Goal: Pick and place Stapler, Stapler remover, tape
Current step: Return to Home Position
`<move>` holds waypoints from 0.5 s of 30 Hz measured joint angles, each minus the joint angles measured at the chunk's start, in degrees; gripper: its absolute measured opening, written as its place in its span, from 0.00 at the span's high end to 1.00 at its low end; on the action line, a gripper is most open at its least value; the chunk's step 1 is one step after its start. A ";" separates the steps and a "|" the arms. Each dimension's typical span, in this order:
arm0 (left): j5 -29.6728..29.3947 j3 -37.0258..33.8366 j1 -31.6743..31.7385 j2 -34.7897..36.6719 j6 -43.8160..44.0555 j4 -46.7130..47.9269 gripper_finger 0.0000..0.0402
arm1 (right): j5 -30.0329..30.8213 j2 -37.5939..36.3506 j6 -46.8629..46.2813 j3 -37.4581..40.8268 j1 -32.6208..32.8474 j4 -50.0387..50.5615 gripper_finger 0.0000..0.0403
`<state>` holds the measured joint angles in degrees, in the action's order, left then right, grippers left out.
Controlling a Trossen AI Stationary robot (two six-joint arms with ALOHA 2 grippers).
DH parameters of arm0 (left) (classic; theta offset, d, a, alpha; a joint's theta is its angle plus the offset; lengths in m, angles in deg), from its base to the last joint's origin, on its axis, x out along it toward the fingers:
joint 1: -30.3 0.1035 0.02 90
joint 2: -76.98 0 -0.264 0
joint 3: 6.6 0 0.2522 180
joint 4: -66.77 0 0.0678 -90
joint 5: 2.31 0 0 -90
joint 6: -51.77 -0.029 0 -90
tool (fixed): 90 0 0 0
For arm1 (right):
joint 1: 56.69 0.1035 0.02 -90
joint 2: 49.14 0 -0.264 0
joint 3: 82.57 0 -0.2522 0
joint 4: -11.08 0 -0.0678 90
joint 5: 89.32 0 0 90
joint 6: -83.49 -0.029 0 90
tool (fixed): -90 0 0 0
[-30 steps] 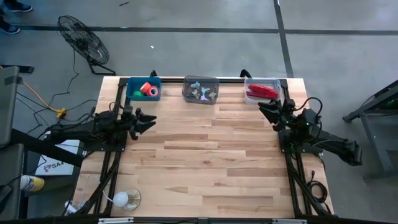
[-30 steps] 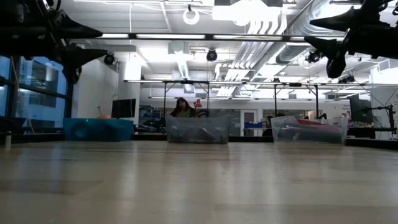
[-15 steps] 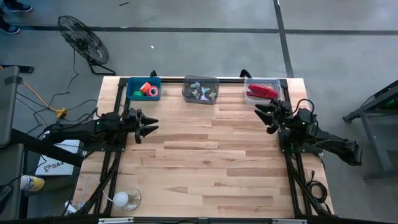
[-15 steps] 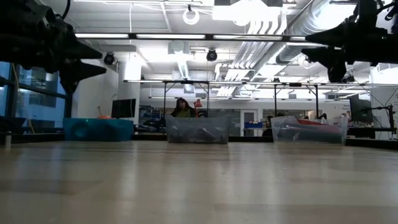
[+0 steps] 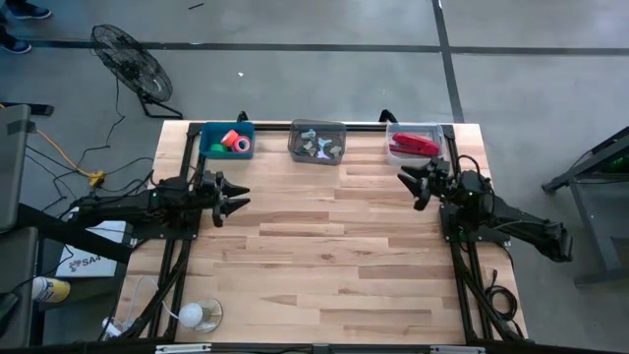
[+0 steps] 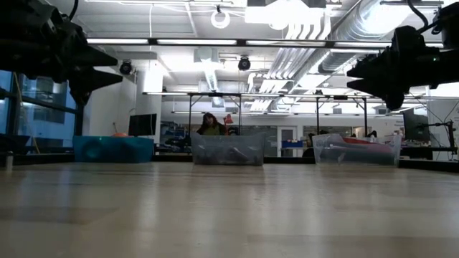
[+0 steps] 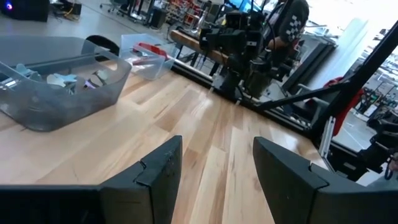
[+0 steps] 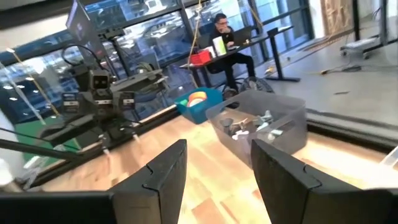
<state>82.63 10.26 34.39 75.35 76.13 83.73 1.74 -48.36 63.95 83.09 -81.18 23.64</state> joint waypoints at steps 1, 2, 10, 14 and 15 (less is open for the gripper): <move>0.02 0.00 0.00 -0.02 -0.02 0.00 0.52 | -0.48 0.02 -0.61 0.00 0.00 0.10 0.58; 0.02 0.00 0.00 -0.02 -0.02 0.00 0.52 | -1.00 0.02 -1.26 -0.02 0.00 0.14 0.58; 0.02 0.00 0.00 -0.02 -0.02 -0.04 0.52 | -1.44 0.02 -2.64 -0.02 0.02 0.08 0.58; 0.05 -0.01 0.00 -0.02 -0.04 -0.04 0.52 | -1.44 0.02 -2.53 -0.02 0.02 0.08 0.58; 0.04 -0.02 0.00 -0.02 -0.04 -0.04 0.52 | -1.44 0.02 -2.53 -0.02 0.00 0.08 0.58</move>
<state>82.67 10.23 34.39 75.33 76.09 83.69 0.30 -48.34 61.43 83.07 -81.18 23.71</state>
